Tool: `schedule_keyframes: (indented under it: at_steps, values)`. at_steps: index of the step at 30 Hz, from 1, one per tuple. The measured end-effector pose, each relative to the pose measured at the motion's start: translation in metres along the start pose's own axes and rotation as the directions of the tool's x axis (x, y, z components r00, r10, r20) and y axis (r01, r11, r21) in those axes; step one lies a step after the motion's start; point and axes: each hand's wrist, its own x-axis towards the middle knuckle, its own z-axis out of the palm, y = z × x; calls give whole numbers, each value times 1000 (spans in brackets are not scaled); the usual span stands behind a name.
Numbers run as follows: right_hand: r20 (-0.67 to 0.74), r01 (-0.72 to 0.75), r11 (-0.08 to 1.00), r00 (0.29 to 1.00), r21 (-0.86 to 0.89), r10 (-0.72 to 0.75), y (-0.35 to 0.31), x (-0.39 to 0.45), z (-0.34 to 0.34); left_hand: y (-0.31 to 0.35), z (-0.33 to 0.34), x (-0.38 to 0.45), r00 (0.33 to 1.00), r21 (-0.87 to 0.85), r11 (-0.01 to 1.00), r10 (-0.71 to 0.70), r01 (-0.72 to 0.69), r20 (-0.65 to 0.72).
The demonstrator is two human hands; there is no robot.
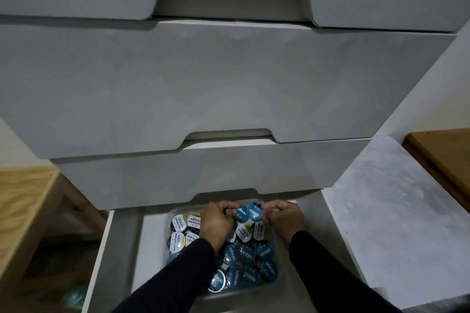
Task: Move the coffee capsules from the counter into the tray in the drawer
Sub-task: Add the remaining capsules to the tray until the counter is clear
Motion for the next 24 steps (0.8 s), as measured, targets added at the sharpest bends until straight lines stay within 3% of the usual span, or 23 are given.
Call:
schedule_keyframes:
  at_steps: [6,12,15,18,24]
  values:
    - [12,57,995,998,-78,-57,-1,0,3,-7,1,3,999,115,993,21,-18,-29]
    - [-11,152,940,987,-305,-163,5,5,13,-11,2,4,999,263,963,54,-52,-3]
    - [68,235,884,971,-405,-228,9,7,15,-11,2,4,998,310,948,62,-63,14]
    - [182,398,687,912,-608,-367,7,7,15,-8,1,3,994,387,916,100,-107,39]
    - [366,460,410,884,-788,-290,24,6,25,-3,-5,-9,967,508,823,234,-254,104]
